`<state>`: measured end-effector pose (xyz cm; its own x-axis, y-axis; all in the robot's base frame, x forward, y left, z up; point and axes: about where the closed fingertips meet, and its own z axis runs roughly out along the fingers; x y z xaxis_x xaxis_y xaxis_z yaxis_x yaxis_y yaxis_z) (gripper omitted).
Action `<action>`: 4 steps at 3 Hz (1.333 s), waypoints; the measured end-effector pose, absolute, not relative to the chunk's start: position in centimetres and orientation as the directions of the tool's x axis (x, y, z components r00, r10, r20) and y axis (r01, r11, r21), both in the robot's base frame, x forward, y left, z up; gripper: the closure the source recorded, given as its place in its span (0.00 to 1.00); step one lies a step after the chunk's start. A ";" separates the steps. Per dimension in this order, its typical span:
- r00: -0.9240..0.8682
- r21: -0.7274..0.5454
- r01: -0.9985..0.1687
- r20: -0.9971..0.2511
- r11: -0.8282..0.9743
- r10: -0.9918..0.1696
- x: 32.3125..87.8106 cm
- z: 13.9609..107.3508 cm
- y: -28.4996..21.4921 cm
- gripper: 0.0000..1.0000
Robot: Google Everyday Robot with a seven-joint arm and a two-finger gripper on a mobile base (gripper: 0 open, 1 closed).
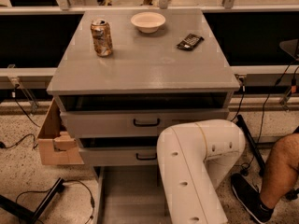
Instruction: Open bottom drawer
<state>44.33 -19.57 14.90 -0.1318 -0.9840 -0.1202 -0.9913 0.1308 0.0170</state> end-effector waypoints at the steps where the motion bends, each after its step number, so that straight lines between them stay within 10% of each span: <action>1: -0.128 0.013 -0.992 -0.121 0.128 -0.984 44.5 15.2 -19.6 0.70; 2: -0.113 -0.016 -0.993 -0.117 0.115 -0.987 46.0 17.6 -20.1 0.94; 4: -0.141 -0.074 -0.986 -0.143 0.152 -0.980 46.4 28.9 -23.5 1.00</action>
Offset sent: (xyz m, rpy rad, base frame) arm 0.0446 -0.0177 0.0629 -0.0152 -0.0640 0.0291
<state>46.45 -23.47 28.85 -0.1409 -0.9796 -0.1431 -0.9856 0.1525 -0.0736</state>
